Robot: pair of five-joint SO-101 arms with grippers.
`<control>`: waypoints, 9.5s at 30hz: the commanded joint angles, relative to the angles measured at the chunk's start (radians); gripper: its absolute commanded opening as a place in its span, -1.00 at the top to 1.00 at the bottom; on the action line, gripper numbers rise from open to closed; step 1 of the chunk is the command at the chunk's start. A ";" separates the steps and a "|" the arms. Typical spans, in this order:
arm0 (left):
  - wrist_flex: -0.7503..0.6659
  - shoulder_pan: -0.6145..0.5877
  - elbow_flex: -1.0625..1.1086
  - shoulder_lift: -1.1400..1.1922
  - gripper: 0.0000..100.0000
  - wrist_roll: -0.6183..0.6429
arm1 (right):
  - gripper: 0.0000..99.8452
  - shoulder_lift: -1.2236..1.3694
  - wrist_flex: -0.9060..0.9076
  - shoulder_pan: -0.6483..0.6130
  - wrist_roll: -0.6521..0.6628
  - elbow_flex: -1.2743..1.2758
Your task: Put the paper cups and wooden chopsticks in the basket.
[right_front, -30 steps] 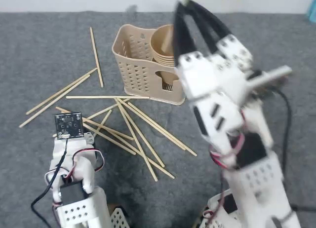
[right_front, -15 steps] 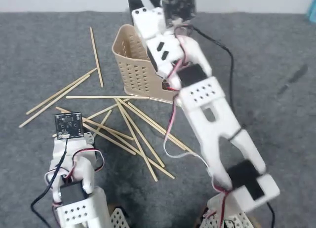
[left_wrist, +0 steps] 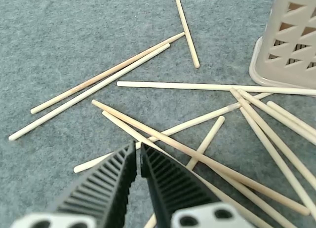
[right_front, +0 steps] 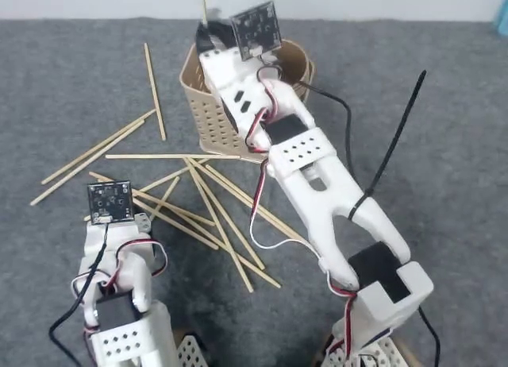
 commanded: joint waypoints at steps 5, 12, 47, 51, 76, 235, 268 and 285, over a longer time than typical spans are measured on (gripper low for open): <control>-0.005 0.009 -0.004 -0.015 0.97 -0.014 | 0.78 -0.062 -0.005 -0.005 -0.011 -0.009; -0.005 0.006 -0.004 -0.015 0.97 -0.014 | 0.78 -0.246 0.274 0.002 -0.011 -0.068; 0.005 0.002 -0.022 -0.009 0.97 -0.006 | 0.98 -1.056 0.780 0.639 -0.150 1.217; 0.011 -0.038 -0.044 -0.008 0.97 0.006 | 0.98 -1.082 0.782 0.656 -0.141 1.231; 0.127 -0.166 -1.363 1.591 0.74 -0.210 | 0.98 -1.092 0.639 0.591 -0.141 1.346; 0.163 0.253 -2.064 1.203 0.97 0.356 | 0.98 -1.092 0.601 0.598 -0.149 1.363; -1.048 0.437 -0.748 1.203 0.97 0.351 | 0.98 -1.092 0.595 0.598 -0.146 1.363; -1.003 0.405 -0.731 1.122 0.69 0.256 | 0.98 -1.089 0.598 0.598 -0.147 1.363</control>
